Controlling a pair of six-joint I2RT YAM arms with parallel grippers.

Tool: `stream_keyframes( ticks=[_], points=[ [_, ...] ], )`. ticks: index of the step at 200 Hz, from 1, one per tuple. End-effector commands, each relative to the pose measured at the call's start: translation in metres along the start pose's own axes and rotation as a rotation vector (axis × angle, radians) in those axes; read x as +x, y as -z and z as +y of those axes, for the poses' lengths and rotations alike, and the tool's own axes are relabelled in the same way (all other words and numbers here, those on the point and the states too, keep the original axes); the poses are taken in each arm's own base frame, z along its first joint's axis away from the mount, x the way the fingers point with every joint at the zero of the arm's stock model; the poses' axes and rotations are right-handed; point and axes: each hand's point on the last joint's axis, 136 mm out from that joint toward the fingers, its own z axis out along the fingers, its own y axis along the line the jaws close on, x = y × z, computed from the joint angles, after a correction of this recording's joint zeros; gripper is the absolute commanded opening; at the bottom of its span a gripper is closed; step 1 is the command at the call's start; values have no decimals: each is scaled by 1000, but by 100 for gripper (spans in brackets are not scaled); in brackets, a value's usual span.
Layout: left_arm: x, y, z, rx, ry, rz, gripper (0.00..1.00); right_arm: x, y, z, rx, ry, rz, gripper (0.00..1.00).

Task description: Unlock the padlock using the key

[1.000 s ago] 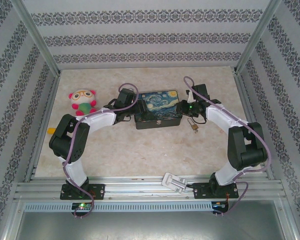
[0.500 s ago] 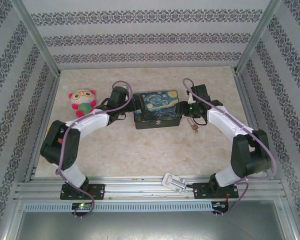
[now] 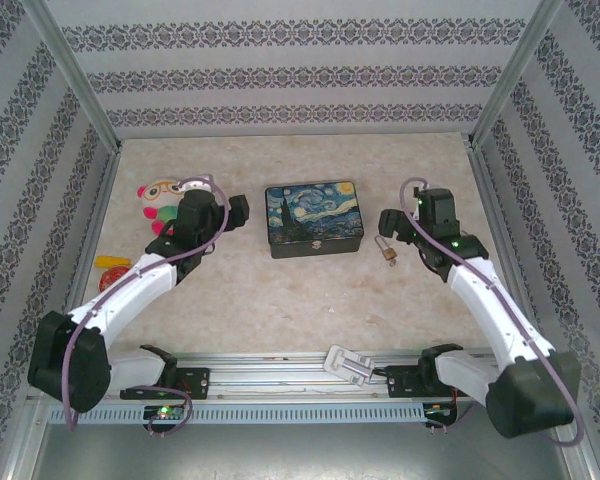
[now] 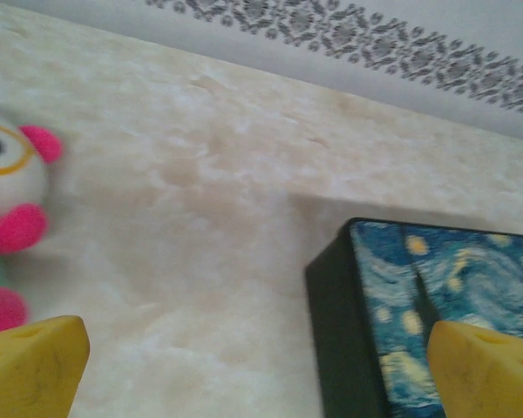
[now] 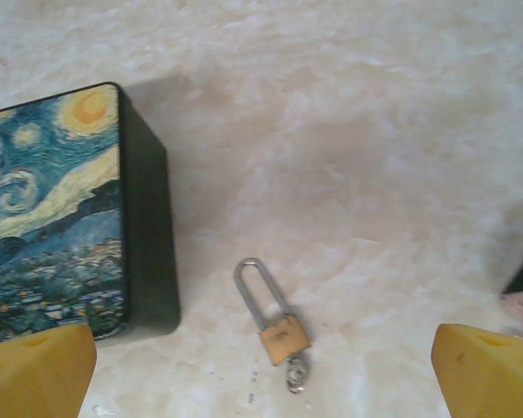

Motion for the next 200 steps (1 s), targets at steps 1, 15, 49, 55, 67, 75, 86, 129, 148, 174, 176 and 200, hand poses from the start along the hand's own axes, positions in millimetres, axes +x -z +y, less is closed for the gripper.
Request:
stream_keyframes(
  ticks=[1,15,49,55,67,75,86,129,148,174,176,200],
  points=[
    [4,10,31,-123,-96,-42,99,-3,9,-27,117,11,-83,98],
    [6,15,41,-150,-104,-71,99,-2,12,-35,151,12,-123,98],
    [9,25,59,-201,-142,-138,99,2,14,-53,227,8,-189,98],
    [9,26,63,-214,-148,-148,99,2,14,-56,238,9,-200,98],
    [8,28,71,-236,-163,-166,99,3,14,-59,247,26,-225,98],
    [7,27,76,-248,-165,-177,99,3,12,-58,242,51,-247,98],
    [6,25,85,-262,-152,-190,99,2,11,-59,244,78,-285,98],
    [7,13,120,-262,-44,-212,99,-5,13,-67,265,98,-437,98],
    [4,10,131,-270,-50,-240,99,-5,13,-66,248,110,-509,98],
    [4,3,142,-280,-69,-257,99,-1,10,-74,258,88,-545,98],
    [4,3,143,-279,-71,-256,99,-2,10,-75,258,86,-546,98],
    [5,-5,144,-260,-115,-274,99,1,2,-81,264,74,-520,98]
  ],
)
